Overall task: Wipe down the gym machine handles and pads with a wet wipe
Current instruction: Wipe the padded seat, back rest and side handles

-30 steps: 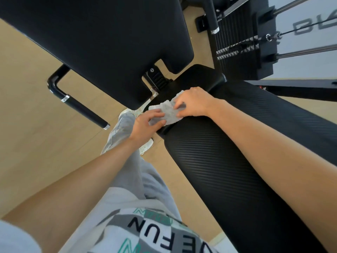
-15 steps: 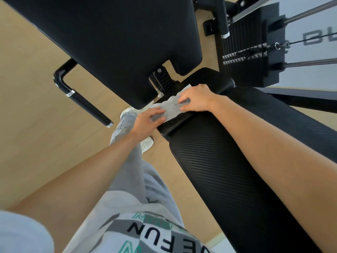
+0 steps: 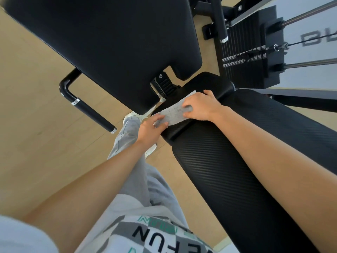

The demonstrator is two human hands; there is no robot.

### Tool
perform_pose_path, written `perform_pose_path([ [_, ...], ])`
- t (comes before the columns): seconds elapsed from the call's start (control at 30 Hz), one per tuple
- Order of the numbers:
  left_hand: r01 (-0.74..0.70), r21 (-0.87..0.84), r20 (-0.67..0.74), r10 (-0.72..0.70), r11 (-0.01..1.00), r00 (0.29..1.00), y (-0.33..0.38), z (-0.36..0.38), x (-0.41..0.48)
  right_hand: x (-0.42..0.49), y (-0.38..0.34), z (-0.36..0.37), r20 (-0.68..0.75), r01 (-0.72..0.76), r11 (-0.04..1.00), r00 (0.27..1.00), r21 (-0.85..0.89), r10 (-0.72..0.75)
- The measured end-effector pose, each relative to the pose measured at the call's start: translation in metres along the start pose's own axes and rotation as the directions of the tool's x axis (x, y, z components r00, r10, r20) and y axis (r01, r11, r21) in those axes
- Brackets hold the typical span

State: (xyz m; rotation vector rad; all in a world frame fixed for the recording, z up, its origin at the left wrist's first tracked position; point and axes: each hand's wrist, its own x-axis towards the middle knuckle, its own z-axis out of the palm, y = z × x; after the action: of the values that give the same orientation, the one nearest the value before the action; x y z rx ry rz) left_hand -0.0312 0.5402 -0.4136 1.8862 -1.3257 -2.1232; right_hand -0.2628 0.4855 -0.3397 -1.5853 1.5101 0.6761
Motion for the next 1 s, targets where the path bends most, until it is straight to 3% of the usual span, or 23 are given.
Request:
perform_pose_path([
  [0.23,0.126,-0.035,0.013,-0.126,0.991,0.992,-0.006,-0.011,0.032,0.033,-0.030,0.020,0.051,0.025,1.000,0.998,-0.016,-0.025],
  [0.5,0.108,-0.320,0.033,-0.103,0.941,0.994,-0.012,-0.009,-0.007,0.016,-0.039,0.021,0.128,0.099,0.992,0.986,0.081,-0.108],
  [0.7,0.137,-0.488,0.060,-0.123,0.862,0.991,-0.003,0.002,-0.044,-0.012,-0.046,0.014,0.088,0.074,0.995,0.993,0.068,-0.080],
  [0.83,0.102,-0.449,-0.074,-0.151,0.887,0.986,0.003,0.017,-0.059,-0.038,-0.062,0.015,-0.002,0.042,0.995,0.999,0.095,-0.041],
  [1.0,-0.025,-0.216,-0.215,-0.023,0.976,0.976,0.016,0.024,-0.076,-0.076,-0.066,0.009,-0.053,-0.044,0.996,0.997,0.073,0.048],
])
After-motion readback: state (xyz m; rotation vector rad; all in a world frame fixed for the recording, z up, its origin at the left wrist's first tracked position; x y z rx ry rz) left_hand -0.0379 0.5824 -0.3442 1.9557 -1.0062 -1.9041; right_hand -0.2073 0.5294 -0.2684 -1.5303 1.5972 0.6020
